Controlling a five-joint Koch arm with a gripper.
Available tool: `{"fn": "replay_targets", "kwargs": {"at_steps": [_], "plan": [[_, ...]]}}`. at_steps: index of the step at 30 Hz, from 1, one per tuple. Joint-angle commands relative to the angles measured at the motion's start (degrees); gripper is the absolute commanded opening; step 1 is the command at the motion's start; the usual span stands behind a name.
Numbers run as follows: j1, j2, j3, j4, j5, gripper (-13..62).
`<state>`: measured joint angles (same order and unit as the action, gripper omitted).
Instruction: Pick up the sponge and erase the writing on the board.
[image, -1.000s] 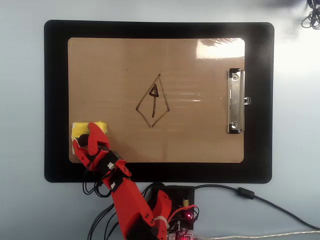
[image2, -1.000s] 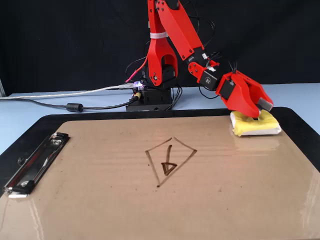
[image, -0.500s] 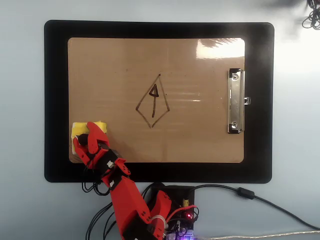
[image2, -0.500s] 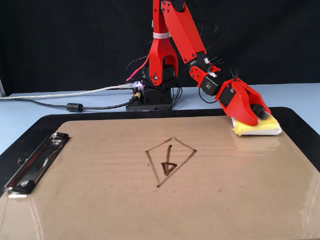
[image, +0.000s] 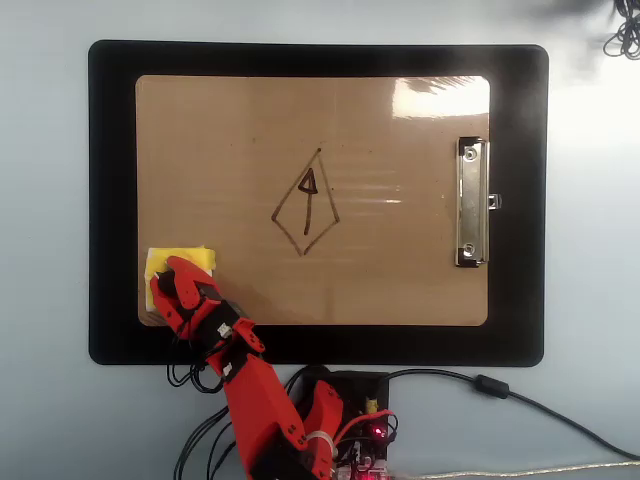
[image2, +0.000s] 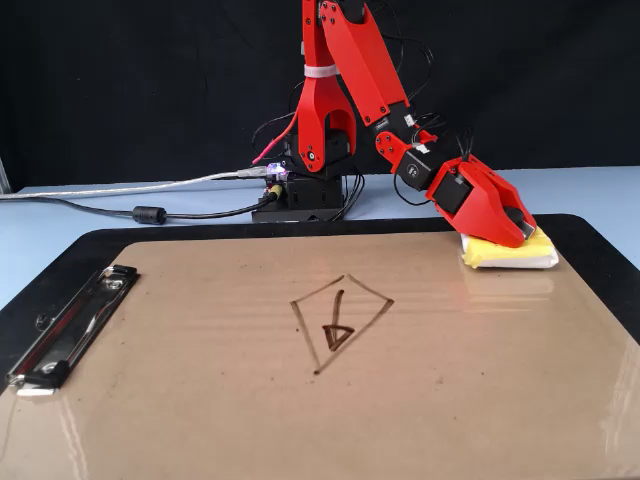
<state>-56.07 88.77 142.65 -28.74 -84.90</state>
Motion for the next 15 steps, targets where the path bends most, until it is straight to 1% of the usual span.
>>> {"fn": "replay_targets", "kwargs": {"at_steps": [1,5,10,13,15], "plan": [[-0.6,1.6,0.9,-4.0,-0.2,-6.1],[0.4,1.2,2.6,-7.0,-0.4,-6.2],[4.5,1.8,3.3,-7.6,-0.3,-6.8],[7.7,4.3,3.3,-8.3,-0.3,-6.9],[12.0,6.4,3.3,-8.2,-0.4,-7.1]]}}
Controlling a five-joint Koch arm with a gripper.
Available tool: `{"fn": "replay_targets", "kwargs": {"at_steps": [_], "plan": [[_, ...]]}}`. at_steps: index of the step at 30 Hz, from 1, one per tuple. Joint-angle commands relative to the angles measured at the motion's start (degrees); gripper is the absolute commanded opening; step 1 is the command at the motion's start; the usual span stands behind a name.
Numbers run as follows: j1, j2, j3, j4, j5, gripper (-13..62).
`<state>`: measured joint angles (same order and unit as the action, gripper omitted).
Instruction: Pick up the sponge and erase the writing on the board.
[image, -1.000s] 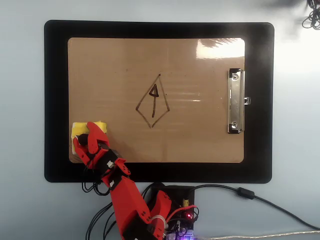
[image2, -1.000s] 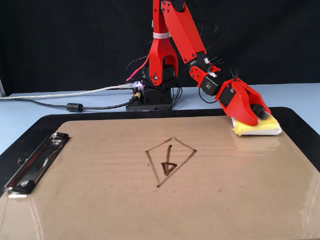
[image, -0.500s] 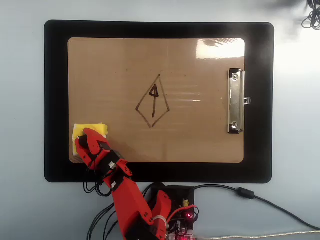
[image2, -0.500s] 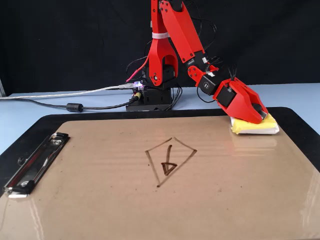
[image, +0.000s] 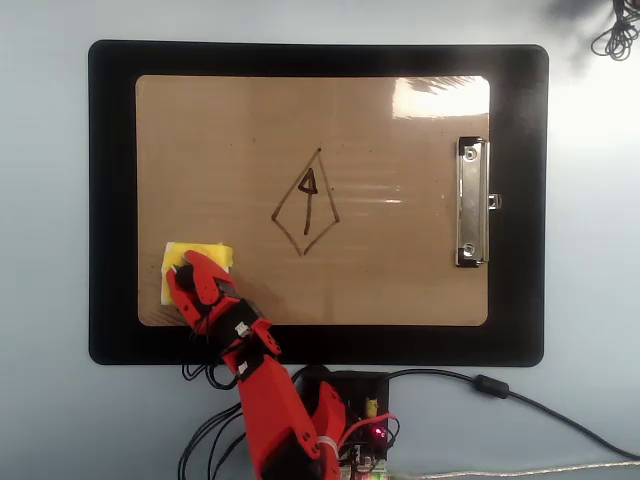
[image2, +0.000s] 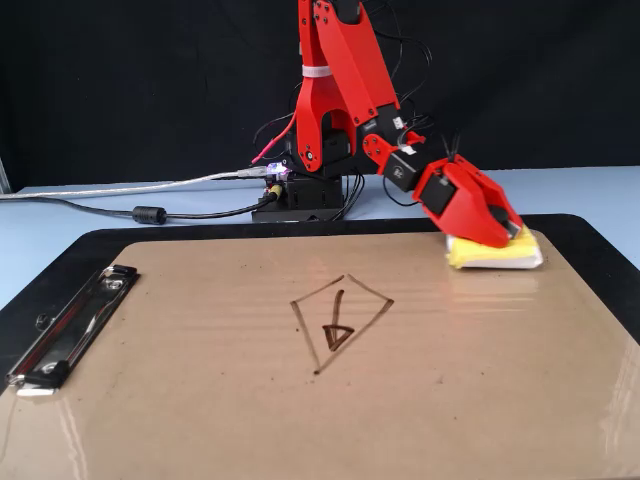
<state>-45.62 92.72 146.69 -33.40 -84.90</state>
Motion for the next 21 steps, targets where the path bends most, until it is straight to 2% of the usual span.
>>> {"fn": "replay_targets", "kwargs": {"at_steps": [1,8,13,17,21], "plan": [[4.0,3.3,-0.6,-3.5,-0.4,-7.2],[22.6,12.3,0.0,-0.2,-0.1,-7.2],[34.7,13.1,2.6,1.3,4.1,-7.2],[39.3,13.9,8.9,0.8,10.3,-7.2],[40.3,22.5,16.9,1.9,10.7,-7.2]]}}
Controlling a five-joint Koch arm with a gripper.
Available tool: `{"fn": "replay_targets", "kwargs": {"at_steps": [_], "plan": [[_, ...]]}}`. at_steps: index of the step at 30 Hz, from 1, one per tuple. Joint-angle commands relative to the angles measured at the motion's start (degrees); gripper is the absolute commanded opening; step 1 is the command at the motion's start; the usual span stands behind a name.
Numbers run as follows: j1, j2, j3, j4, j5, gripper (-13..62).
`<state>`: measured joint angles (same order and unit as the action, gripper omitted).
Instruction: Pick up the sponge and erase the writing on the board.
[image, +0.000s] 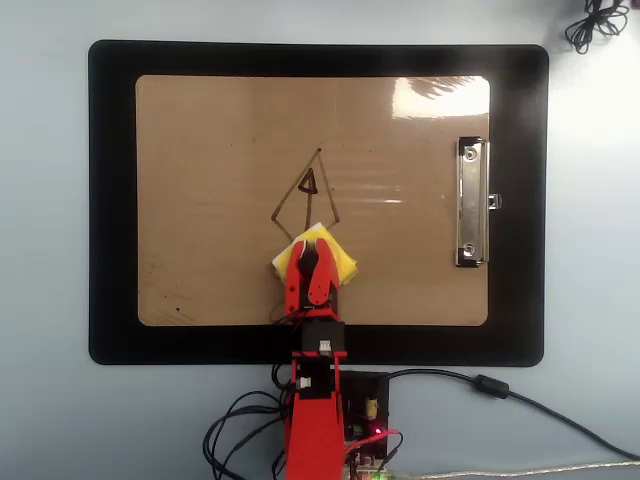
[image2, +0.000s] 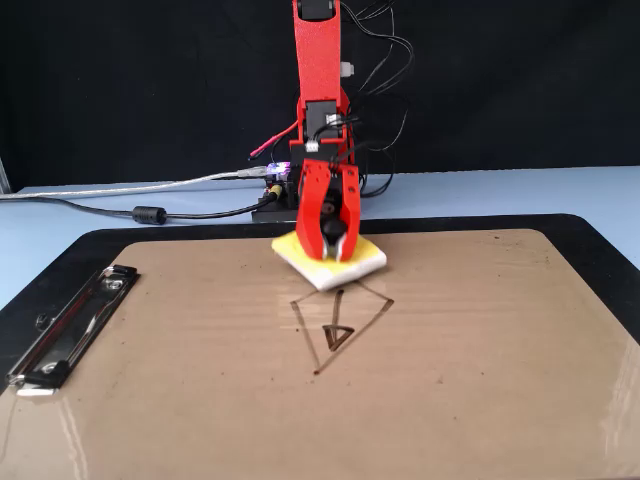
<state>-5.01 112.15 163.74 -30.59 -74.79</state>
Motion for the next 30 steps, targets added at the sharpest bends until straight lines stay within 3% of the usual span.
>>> {"fn": "replay_targets", "kwargs": {"at_steps": [1,6,12,21,25,30], "plan": [[-0.4,5.1,1.8,-0.4,0.5,-7.2],[-0.6,11.0,6.5,5.4,0.4,-7.2],[-0.4,8.3,0.4,11.0,0.4,-7.2],[3.0,-22.9,-26.0,14.0,0.5,-7.2],[3.1,-13.0,-16.8,14.5,0.4,-7.2],[3.3,16.6,7.5,16.0,0.4,-7.2]]}}
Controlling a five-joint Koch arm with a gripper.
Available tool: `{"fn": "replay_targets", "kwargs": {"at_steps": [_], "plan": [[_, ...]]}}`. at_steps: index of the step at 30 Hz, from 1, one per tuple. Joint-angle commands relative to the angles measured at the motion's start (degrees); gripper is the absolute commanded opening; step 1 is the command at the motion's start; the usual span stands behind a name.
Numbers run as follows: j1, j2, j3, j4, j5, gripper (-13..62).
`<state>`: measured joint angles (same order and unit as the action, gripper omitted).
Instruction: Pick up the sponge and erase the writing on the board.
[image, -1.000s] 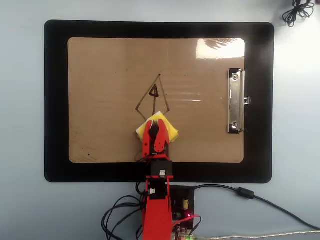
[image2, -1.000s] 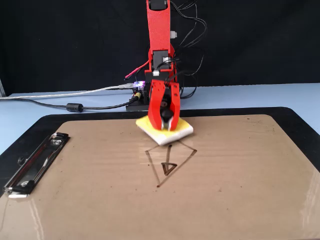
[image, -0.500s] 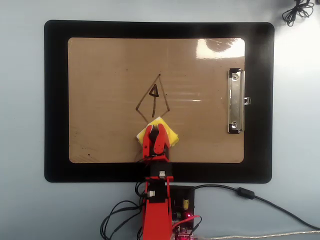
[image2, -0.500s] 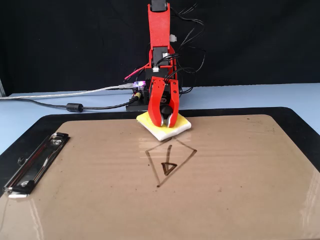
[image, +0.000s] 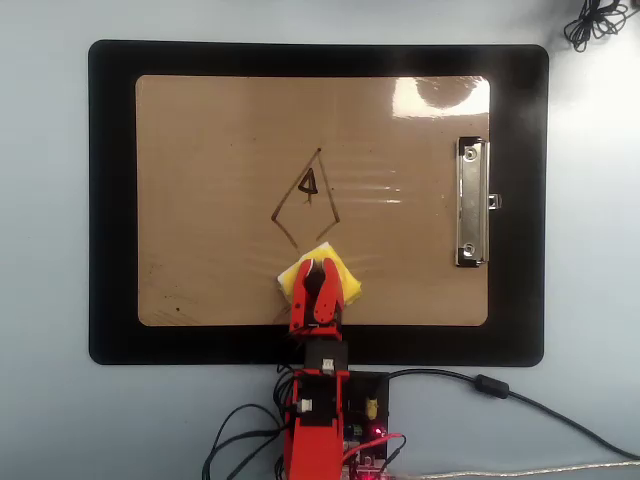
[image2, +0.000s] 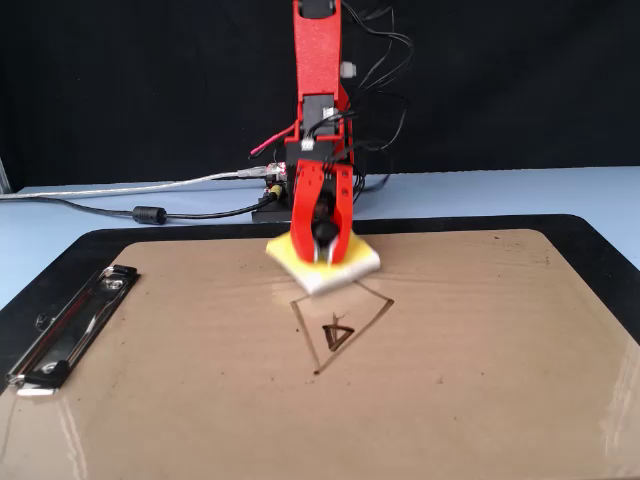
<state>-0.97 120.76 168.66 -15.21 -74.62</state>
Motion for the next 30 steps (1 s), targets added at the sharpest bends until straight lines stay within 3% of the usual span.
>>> {"fn": "replay_targets", "kwargs": {"at_steps": [1,5,11,15,17,23,26,30], "plan": [[-0.9,11.6,4.7,1.8,0.2,-7.2],[-1.1,7.9,-2.8,7.6,0.1,-7.2],[0.2,-16.3,-22.4,8.4,0.4,-7.2],[0.2,-25.8,-31.1,9.0,0.4,-7.2],[0.4,-24.4,-29.9,9.3,0.4,-7.2],[3.5,-3.5,-17.1,18.6,0.6,-7.2],[4.3,-10.0,-20.1,16.6,0.6,-7.2],[6.2,-30.1,-33.7,9.6,0.8,-7.2]]}}
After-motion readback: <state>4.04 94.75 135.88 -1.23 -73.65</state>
